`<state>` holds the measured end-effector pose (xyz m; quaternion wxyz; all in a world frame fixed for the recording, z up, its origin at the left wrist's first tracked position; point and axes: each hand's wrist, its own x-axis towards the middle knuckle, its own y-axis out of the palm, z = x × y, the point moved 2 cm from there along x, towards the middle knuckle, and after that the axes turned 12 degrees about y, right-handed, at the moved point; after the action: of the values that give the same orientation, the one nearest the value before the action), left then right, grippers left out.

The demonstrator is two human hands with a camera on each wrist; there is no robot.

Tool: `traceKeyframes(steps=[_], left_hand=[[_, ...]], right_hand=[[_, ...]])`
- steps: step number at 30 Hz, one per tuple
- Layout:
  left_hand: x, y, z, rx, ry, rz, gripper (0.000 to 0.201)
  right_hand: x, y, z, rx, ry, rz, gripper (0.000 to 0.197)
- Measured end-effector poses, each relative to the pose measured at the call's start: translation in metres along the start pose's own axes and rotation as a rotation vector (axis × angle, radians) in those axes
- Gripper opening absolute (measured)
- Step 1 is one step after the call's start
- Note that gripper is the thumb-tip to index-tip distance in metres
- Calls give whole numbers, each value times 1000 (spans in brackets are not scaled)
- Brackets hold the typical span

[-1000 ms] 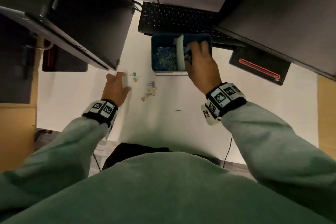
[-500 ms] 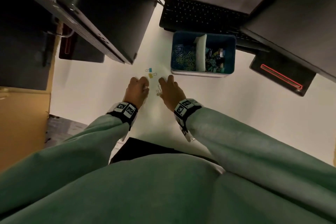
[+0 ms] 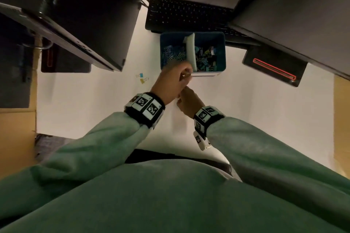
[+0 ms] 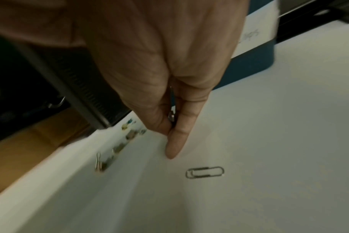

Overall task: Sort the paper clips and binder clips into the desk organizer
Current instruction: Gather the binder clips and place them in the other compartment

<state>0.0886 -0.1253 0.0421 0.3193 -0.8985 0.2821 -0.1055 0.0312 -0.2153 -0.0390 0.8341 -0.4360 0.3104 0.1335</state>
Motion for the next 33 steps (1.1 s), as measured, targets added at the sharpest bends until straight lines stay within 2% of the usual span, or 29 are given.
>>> traceKeyframes(steps=[2, 4, 7, 9, 11, 13, 16, 18, 19, 21, 23, 24, 26, 28, 33], left_hand=[[31, 4, -18, -45, 76, 11, 10], [51, -2, -19, -48, 85, 27, 15], [49, -35, 12, -2, -1, -89, 13], [29, -55, 50, 99, -105, -148, 9], [2, -62, 87, 202, -211, -105, 13], [-20, -56, 111, 282, -269, -31, 11], [-35, -33, 127, 306, -385, 18, 37], [-34, -21, 132, 314, -435, 15, 46], [-33, -17, 135, 328, -449, 30, 45], [-30, -13, 137, 368, -441, 72, 39], [-30, -14, 137, 381, -414, 85, 33], [-32, -16, 137, 387, -396, 88, 31], [-38, -20, 139, 411, -367, 116, 28], [-47, -23, 142, 414, -353, 134, 26], [-54, -25, 144, 339, -370, 97, 24]], right_hand=[[-9, -12, -6, 144, 11, -3, 13], [-18, -32, -11, 296, 0, -9, 9], [-25, -77, -12, 507, -51, -41, 9], [-17, -106, -14, 535, -80, -177, 10], [-6, -129, -17, 475, -84, -353, 7], [5, -139, -19, 327, -94, -453, 9], [9, -137, -14, 25, -74, -578, 24], [-1, -127, 0, 2, -158, -693, 25], [-6, -116, 12, 28, -218, -681, 20], [-14, -82, 33, 19, -307, -478, 11], [-13, -42, 46, -68, -280, -280, 20], [-9, -25, 48, -111, -250, -242, 28], [2, 0, 49, -213, -199, -233, 41], [12, 15, 46, -337, -186, -247, 46], [24, 19, 34, -267, -188, -178, 37]])
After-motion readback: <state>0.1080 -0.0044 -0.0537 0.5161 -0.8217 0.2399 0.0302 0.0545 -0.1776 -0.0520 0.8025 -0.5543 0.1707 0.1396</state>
